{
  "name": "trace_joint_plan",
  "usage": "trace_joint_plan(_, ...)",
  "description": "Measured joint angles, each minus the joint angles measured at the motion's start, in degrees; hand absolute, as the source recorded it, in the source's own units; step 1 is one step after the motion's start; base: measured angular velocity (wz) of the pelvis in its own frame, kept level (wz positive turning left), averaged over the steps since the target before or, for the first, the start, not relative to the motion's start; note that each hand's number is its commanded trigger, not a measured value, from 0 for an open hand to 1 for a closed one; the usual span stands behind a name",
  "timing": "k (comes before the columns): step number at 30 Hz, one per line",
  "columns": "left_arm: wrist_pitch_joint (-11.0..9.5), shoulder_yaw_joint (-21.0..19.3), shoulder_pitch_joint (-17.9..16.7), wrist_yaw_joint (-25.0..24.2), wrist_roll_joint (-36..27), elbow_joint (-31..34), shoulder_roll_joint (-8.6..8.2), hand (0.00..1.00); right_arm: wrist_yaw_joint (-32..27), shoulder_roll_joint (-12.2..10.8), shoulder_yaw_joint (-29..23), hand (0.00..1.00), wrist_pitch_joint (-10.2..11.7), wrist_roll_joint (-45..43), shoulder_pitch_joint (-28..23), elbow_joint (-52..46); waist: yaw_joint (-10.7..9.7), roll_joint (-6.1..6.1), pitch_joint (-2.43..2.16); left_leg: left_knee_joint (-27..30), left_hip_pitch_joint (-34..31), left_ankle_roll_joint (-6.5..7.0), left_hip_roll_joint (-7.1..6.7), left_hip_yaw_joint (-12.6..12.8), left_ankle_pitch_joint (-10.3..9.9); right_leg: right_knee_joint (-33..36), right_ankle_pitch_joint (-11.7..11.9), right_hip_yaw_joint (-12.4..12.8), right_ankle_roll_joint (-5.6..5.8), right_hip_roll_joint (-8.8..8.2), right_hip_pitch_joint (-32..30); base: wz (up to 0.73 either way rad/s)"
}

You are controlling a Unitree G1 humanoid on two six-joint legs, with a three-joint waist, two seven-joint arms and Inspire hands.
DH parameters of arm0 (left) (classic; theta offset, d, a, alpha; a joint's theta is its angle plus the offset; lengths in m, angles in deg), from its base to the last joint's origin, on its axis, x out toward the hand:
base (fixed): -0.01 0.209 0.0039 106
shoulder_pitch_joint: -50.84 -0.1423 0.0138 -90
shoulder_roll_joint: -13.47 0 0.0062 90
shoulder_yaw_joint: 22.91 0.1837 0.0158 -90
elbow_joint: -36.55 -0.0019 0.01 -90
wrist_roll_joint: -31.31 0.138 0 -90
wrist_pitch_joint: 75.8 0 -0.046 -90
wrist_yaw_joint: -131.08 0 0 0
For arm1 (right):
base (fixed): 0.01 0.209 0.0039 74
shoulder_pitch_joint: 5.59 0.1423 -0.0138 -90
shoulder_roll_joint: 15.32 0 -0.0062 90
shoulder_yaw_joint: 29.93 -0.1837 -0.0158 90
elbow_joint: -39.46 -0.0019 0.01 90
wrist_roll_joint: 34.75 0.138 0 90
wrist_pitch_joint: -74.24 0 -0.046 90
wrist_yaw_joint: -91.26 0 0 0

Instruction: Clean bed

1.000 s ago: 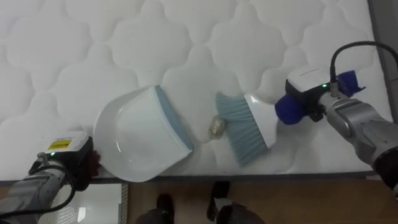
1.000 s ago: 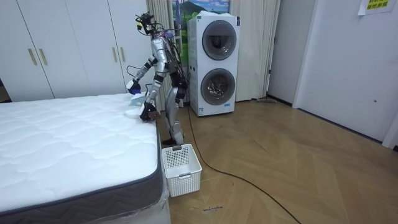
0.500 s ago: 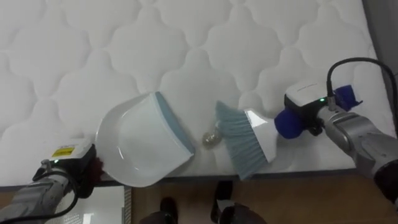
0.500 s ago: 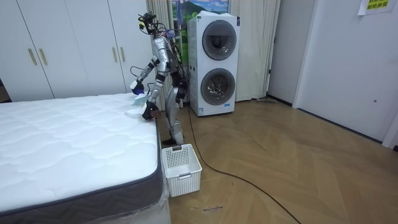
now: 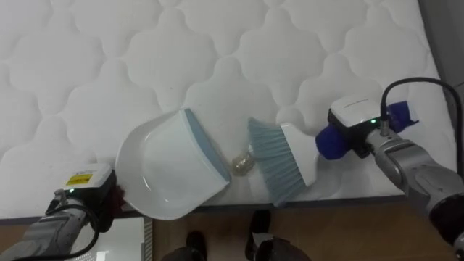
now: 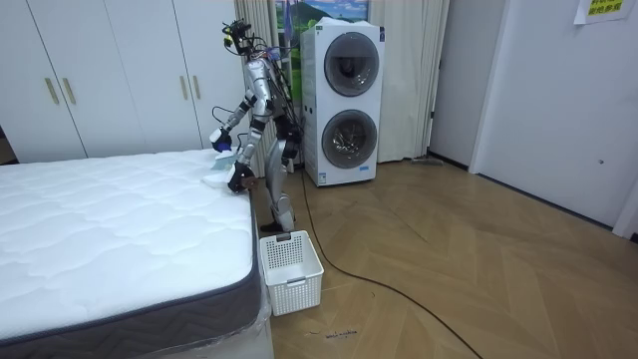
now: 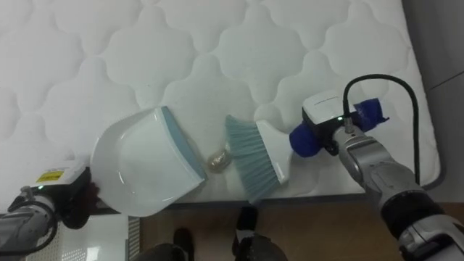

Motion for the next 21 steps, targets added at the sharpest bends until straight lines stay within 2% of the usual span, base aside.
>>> trace_joint_plan(4, 0.8, 0.0, 0.0, 0.8, 0.0, -1.8, -1.84, 1.00, 0.4, -1.5, -0.1, 1.00, -1.2, 0.9, 0.0, -0.7, 0.3, 0.90, -0.04, 0.0, 0.3, -0.05, 0.02, 0.4, 0.0, -0.2, 0.2, 0.3, -0.07, 0.25, 0.1, -0.07)
trace_joint_plan(7, 1.5, 0.0, 0.0, 0.7, 0.1, -2.4, -3.20, 1.00, 0.9, -2.8, -1.1, 1.00, -1.6, 3.5, -0.1, -2.3, 0.4, 2.02, -0.07, -0.6, 0.7, -0.05, -0.17, 0.7, 0.0, 0.0, 0.2, 0.4, -0.07, 0.08, 0.0, -0.06)
trace_joint_plan(9, 2.4, 0.1, -0.2, 0.5, 0.9, -2.4, -3.80, 1.00, 1.0, -5.3, -1.6, 1.00, -1.8, 5.7, -0.1, -3.6, 0.2, 2.41, -0.26, -1.9, 1.5, -0.30, -0.85, 0.7, 0.4, 0.0, 0.2, 0.6, -0.07, -0.08, 0.0, -0.04)
trace_joint_plan(10, 2.6, 0.2, -0.3, 0.4, 1.4, -2.4, -3.85, 1.00, 1.1, -6.1, -1.7, 1.00, -1.9, 5.7, -0.1, -3.8, 0.2, 2.43, -0.27, -2.2, 1.6, -0.33, -0.94, 0.7, 0.6, -0.1, 0.2, 0.7, -0.07, -0.09, 0.0, 0.00)
trace_joint_plan(12, 3.5, 1.1, -0.3, 0.4, 3.4, -2.5, -3.98, 1.00, 2.7, -9.3, -2.0, 1.00, -2.3, 6.6, -0.1, -3.7, 0.2, 2.43, -0.27, -2.7, 2.2, -0.48, -1.00, 0.8, 0.8, -0.1, 0.1, 1.0, -0.18, -0.08, 0.4, 0.00)
trace_joint_plan(14, 3.9, 1.3, -0.4, 0.5, 4.0, -2.7, -4.15, 1.00, 4.4, -11.1, -2.0, 1.00, -2.8, 8.4, -0.1, -3.6, 0.2, 2.43, -0.27, -3.2, 2.8, -0.52, -1.04, 0.8, 0.9, -0.1, -0.1, 0.7, -0.18, -0.12, 0.8, 0.04)
trace_joint_plan(21, 4.4, 2.4, -0.7, 2.0, 4.0, -3.5, -4.31, 1.00, 8.7, -13.5, -1.9, 1.00, -3.2, 15.3, -0.1, -3.5, 0.3, 2.42, -0.27, -3.4, 3.1, -0.53, -1.03, 0.9, 0.9, -0.2, -0.3, 0.5, -0.09, -0.15, 1.1, 0.00)
